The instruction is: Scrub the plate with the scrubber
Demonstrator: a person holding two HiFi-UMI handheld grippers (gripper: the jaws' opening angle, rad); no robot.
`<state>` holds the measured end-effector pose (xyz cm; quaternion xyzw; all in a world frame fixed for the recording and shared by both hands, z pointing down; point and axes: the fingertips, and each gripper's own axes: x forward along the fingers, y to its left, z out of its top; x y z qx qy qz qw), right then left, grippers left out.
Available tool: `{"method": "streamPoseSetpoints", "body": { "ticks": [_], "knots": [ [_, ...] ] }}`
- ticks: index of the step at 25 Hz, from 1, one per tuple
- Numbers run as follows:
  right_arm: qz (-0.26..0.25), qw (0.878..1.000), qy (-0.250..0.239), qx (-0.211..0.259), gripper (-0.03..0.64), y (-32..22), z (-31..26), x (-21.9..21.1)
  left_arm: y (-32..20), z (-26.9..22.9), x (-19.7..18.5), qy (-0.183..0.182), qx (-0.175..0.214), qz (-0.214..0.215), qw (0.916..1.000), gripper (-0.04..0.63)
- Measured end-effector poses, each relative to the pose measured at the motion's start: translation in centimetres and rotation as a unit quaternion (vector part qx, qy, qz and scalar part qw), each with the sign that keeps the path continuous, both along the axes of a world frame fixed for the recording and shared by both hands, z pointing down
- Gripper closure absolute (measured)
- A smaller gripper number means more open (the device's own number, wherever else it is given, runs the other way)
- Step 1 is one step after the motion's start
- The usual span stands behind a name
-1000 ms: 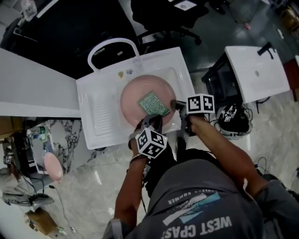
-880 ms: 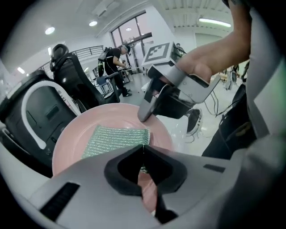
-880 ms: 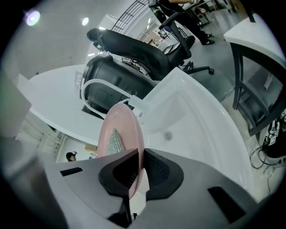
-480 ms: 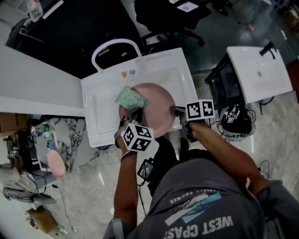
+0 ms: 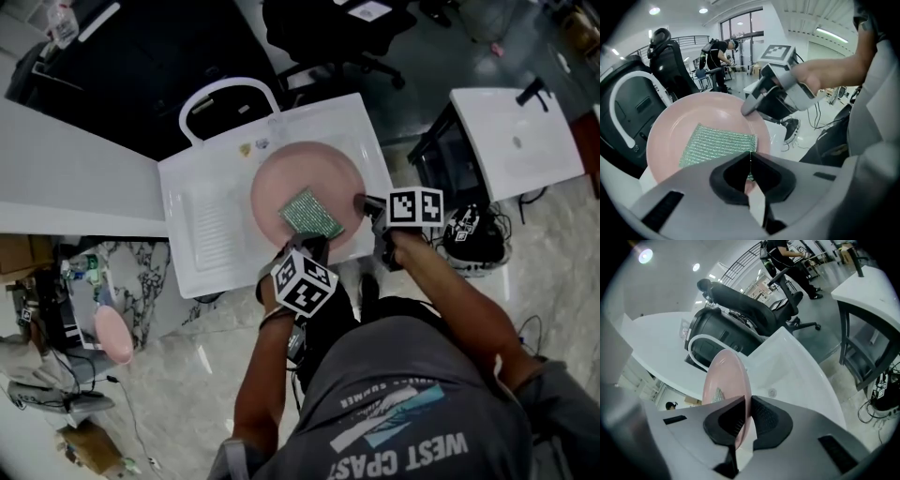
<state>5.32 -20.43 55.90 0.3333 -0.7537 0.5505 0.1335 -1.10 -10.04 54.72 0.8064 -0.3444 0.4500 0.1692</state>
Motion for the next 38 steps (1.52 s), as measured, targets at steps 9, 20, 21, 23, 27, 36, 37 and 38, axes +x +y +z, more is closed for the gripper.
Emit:
{"method": "streamPoseSetpoints", "body": {
  "ticks": [9,20,21,23,27,36,37,38],
  "knots": [
    [-0.037,0.999,0.003,0.01,0.575,1.8,-0.3,-1.9,-2.0,-1.2,-6.8,-0.074,0.039,-0.045,0.9955,0.588],
    [-0.054,0.999,0.005,0.003,0.571,3.1,-0.5,-2.7,-3.3,-0.8,-0.2,-0.01,0.026,0.011,0.9996,0.588],
    [-0.045,0.999,0.004,0.003,0.571,2.7,-0.5,-2.3,-2.7,-0.6,0.6,-0.009,0.021,0.023,0.9995,0.588],
    [-0.028,1.0,0.003,0.004,0.572,1.8,-0.6,-1.4,-1.4,-0.1,1.6,-0.008,0.013,0.04,0.9991,0.589],
    [-0.004,1.0,-0.003,0.011,0.572,0.4,-0.9,0.1,-0.2,-0.3,1.8,-0.011,0.022,0.04,0.9989,0.589],
    [0.002,1.0,-0.007,0.011,0.572,0.4,-1.1,1.6,-0.8,-5.7,-1.0,-0.005,0.088,-0.021,0.9959,0.589],
    [0.001,1.0,-0.007,0.011,0.573,0.5,-1.1,1.7,-0.7,-6.4,-1.3,-0.005,0.096,-0.028,0.9949,0.59],
    [0.001,1.0,-0.008,0.012,0.572,0.6,-1.2,1.9,-0.7,-7.1,-1.6,-0.006,0.105,-0.034,0.9939,0.589]
  ]
}}
